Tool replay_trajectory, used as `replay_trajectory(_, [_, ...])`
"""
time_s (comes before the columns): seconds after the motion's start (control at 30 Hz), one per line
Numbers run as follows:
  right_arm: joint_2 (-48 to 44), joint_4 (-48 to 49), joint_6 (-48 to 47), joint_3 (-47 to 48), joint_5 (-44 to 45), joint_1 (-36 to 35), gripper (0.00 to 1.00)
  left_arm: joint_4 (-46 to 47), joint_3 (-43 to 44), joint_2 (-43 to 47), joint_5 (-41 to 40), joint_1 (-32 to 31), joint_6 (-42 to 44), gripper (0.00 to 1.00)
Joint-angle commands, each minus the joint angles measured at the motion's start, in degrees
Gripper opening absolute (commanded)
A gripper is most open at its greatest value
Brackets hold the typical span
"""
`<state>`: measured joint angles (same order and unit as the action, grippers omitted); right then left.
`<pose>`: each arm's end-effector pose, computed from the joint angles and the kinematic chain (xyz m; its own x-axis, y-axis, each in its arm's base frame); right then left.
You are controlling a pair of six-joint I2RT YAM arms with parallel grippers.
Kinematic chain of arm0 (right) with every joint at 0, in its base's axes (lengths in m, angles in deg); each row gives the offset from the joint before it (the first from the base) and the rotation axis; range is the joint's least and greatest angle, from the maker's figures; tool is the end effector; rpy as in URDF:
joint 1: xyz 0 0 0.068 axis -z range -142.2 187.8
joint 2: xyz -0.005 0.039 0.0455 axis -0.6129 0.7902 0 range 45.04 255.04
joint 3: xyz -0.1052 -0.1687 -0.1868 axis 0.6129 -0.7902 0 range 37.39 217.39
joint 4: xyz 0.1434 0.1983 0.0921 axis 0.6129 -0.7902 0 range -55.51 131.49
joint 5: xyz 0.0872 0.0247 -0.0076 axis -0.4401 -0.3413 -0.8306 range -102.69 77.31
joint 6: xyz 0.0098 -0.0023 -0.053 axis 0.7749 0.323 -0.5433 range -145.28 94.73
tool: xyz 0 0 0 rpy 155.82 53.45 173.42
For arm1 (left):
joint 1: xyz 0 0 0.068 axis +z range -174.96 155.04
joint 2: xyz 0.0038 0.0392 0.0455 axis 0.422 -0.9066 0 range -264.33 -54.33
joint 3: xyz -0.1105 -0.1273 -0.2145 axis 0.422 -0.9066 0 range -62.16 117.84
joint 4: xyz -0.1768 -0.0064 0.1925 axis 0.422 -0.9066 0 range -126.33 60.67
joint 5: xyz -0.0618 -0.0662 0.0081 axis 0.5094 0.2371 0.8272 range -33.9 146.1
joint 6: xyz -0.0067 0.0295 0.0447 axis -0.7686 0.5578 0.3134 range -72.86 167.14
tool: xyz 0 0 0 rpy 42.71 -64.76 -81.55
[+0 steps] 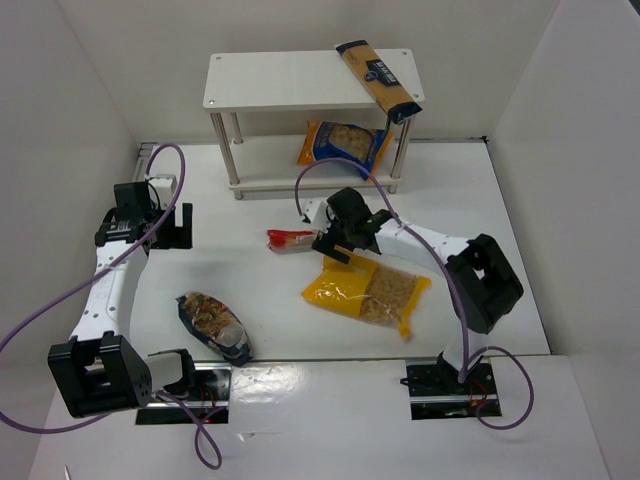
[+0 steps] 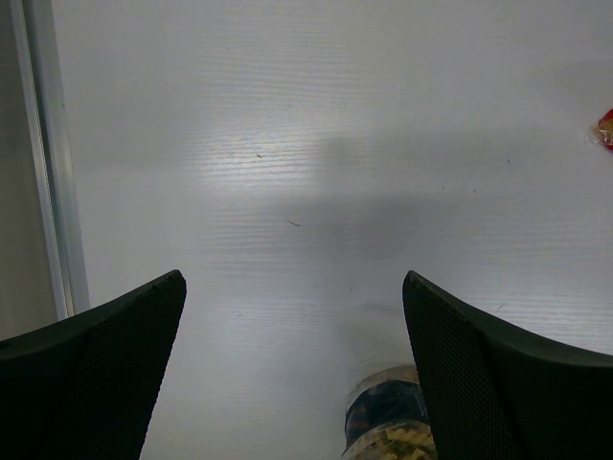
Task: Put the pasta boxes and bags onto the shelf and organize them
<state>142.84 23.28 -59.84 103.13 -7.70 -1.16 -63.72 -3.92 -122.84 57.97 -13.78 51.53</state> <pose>0.2860 0.2272 0.2116 -0.1616 -0.8575 -0.4884 -0.8195 0.3924 -0.4178 0.2483 0.0479 0.2974 -0.7006 -0.0606 -0.7109 -0.1178 0.9925 0.0315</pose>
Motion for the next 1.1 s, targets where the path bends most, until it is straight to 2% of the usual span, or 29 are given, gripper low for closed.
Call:
replay_trajectory(0.0, [3.0, 3.01, -3.67, 3.34, -4.19, 2.48, 0.99, 0.82, 0.03, 0.22, 1.03, -0.02, 0.54, 1.0])
replay_trajectory(0.4, [10.56, 3.01, -8.06, 7.74, -10.88, 9.42, 0.99, 0.82, 0.03, -0.31, 0.5, -0.02, 0.54, 1.0])
replay_trajectory(0.77, [15.57, 0.38, -10.35, 9.58, -15.8, 11.89, 0.99, 0.82, 0.03, -0.84, 0.5, -0.02, 0.54, 1.0])
replay_trajectory(0.8, [16.28, -0.23, -10.95, 9.59, -16.41, 11.89, 0.97, 0.82, 0.03, -0.84, 1.03, -0.02, 0.54, 1.0])
replay_trajectory(0.83, [16.28, -1.2, -10.96, 10.28, -17.03, 11.89, 0.92, 0.82, 0.03, -0.84, 1.03, -0.02, 0.54, 1.0])
replay_trajectory(0.87, [16.98, -1.9, -11.66, 10.99, -18.51, 11.89, 0.74, 0.82, 0.03, -0.84, 1.03, -0.02, 0.54, 1.0])
replay_trajectory(0.9, [16.99, -2.78, -11.66, 11.52, -19.14, 11.89, 0.53, 0.82, 0.03, -0.84, 1.03, -0.02, 0.54, 1.0])
replay_trajectory(0.93, [18.64, -4.35, -11.66, 12.13, -19.67, 11.89, 0.22, 0.82, 0.03, -1.36, 1.03, -0.02, 0.54, 1.0])
replay_trajectory(0.97, [18.66, -4.89, -10.88, 12.66, -19.67, 11.89, 0.0, 0.82, 0.03, -1.36, 1.03, -0.02, 0.54, 1.0])
replay_trajectory(1.07, [17.61, -8.14, -10.87, 13.37, -20.2, 11.36, 0.0, 0.82, 0.03, -1.36, 1.55, -0.02, 0.54, 1.0])
